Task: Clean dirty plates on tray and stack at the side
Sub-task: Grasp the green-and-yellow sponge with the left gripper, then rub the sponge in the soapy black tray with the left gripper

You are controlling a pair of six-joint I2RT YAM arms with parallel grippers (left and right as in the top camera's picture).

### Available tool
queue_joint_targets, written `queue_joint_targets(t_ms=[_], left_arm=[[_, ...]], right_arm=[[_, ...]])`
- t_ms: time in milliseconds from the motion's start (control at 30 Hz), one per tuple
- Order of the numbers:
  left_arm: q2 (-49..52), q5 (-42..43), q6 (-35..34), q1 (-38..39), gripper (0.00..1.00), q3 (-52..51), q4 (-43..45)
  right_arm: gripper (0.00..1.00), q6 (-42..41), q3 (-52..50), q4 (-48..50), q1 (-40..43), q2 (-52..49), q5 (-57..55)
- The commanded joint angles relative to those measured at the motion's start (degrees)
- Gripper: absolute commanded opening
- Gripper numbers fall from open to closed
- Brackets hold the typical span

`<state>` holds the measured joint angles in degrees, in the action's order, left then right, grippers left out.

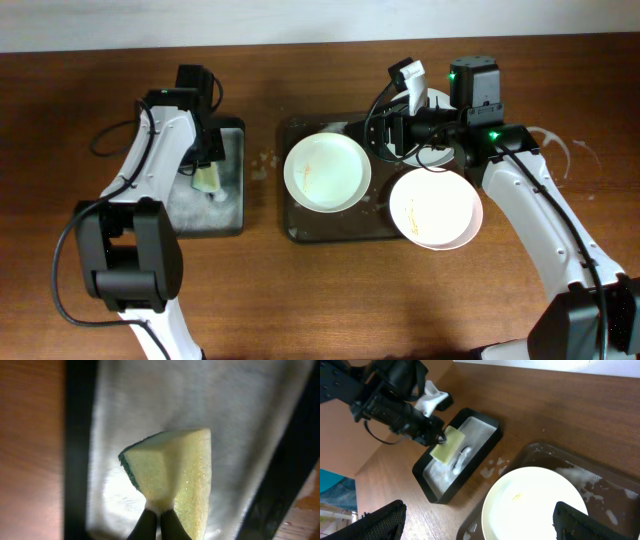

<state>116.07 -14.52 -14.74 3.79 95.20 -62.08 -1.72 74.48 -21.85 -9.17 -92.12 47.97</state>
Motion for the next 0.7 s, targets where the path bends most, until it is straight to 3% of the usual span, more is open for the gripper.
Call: queue_joint_targets(t_ms=[0,100,233,433,667], left_arm=[[-2.0,-10.9,-0.1,0.0,0.02,1.5,-2.5],[-1.9,-19.4,-6.0,0.0,0.02,1.5,-5.1],[-1.7,-20.9,-10.6,0.5,0.01,1.2,-6.2],[-1.6,-26.3,-12.9,4.4,0.01,-3.2,-4.3],[-1.6,-27.0,-12.9,5.6,0.01,-7.2,-1.3]], right_arm=[[0.94,-0.2,1.2,0.0,-0.6,-0.2,0.9],[0.94,-0.2,1.2,0.0,-0.6,-0.2,0.9],[0.94,-0.2,1.2,0.0,-0.6,-0.2,0.9],[0.94,-0.2,1.2,-0.2,-0.6,-0.2,0.9],[0.94,-0.2,1.2,-0.5,-0.6,-0.2,0.9]])
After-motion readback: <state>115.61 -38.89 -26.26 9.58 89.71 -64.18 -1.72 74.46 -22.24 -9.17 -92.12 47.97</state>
